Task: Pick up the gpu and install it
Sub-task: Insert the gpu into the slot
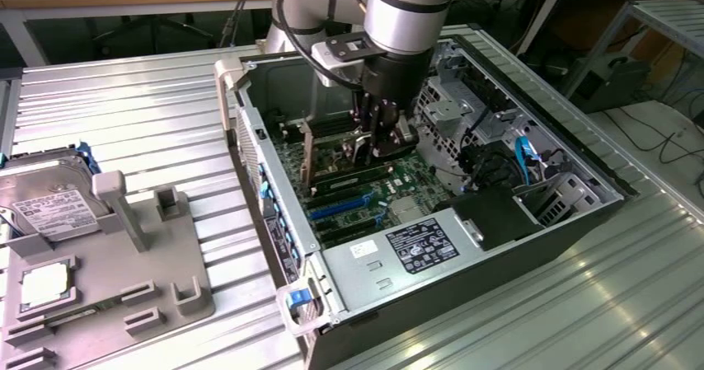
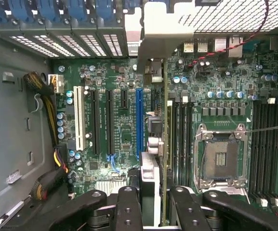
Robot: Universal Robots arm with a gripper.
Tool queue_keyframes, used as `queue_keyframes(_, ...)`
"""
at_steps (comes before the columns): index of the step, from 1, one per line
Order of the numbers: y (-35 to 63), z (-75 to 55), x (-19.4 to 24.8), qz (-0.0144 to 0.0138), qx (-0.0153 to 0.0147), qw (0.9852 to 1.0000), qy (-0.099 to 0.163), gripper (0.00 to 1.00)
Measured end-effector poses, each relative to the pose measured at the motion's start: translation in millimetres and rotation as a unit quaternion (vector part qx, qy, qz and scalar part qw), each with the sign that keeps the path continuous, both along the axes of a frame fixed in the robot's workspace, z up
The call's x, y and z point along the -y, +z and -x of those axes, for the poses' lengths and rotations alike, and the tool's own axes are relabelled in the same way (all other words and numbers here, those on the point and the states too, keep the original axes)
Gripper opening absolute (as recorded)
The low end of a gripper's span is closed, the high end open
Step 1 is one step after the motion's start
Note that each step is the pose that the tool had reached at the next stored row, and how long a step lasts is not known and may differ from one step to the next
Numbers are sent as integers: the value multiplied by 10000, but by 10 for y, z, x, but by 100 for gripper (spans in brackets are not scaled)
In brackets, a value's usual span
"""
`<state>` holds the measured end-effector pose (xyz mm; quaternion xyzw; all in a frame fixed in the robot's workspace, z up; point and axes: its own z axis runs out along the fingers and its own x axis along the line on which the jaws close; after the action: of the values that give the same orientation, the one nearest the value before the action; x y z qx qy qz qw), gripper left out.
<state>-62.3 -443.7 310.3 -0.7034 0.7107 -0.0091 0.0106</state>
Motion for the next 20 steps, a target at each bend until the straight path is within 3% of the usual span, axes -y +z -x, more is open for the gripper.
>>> queue_keyframes(4,-10,3,55,-2,3,10000,0,28)
queue_keyframes(9,-61,53,56,-1,56,10000,0,28)
queue_keyframes(12,-72,61,81,0,57,10000,0,28)
queue_keyframes(17,-78,61,162,-1,57,10000,0,28)
queue_keyframes(20,-81,62,182,-2,57,10000,-1,28)
